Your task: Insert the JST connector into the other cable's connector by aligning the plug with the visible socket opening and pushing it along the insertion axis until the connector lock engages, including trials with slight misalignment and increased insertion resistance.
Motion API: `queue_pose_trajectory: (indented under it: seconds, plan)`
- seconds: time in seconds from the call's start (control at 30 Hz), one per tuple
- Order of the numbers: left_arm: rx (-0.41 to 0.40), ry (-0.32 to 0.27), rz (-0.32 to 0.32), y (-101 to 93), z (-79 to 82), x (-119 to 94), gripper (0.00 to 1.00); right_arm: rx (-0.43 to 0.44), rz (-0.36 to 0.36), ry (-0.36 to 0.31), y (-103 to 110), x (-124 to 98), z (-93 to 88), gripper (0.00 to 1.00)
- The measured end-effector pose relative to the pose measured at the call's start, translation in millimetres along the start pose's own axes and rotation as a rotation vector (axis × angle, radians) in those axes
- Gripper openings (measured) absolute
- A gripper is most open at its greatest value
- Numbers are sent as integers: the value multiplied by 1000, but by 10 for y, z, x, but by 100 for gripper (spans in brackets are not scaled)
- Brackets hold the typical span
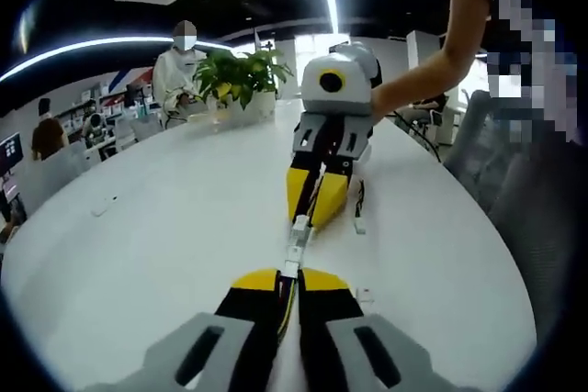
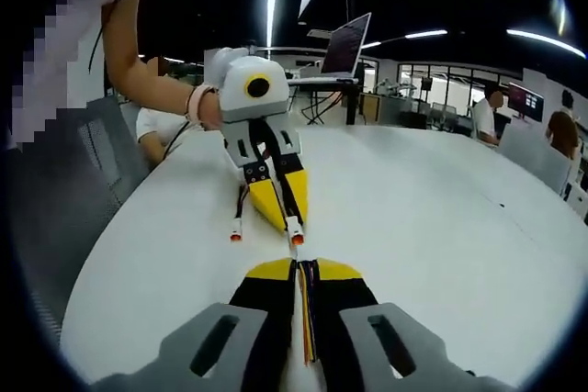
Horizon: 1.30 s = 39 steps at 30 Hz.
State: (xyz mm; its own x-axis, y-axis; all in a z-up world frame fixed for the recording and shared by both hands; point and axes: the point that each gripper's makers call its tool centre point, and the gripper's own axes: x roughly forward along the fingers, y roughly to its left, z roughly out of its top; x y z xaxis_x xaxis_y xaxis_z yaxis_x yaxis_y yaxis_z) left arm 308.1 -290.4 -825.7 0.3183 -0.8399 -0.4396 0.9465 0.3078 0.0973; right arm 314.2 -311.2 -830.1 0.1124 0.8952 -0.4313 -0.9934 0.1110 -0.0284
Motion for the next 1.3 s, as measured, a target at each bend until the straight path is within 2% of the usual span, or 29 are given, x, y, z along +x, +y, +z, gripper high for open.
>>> queue_pose_trajectory:
  seconds: [0.4, 0.87, 1.0, 1.1, 1.3]
  plan:
    - [25, -8, 2, 28, 93, 38, 1, -26, 10, -9, -27, 17, 36, 4]
    - [8, 1, -15, 24, 72, 20, 1, -78, 24, 17, -44, 13, 2, 4]
    - [-26, -1, -22, 11, 76, 14, 1, -101, 28, 22, -15, 17, 22, 4]
    - [-1, 6, -29, -6, 91, 27, 1, -131, 29, 37, -3, 22, 24, 4]
    - [24, 5, -36, -35, 126, 31, 1, -124, 34, 32, 4, 24, 46, 4]
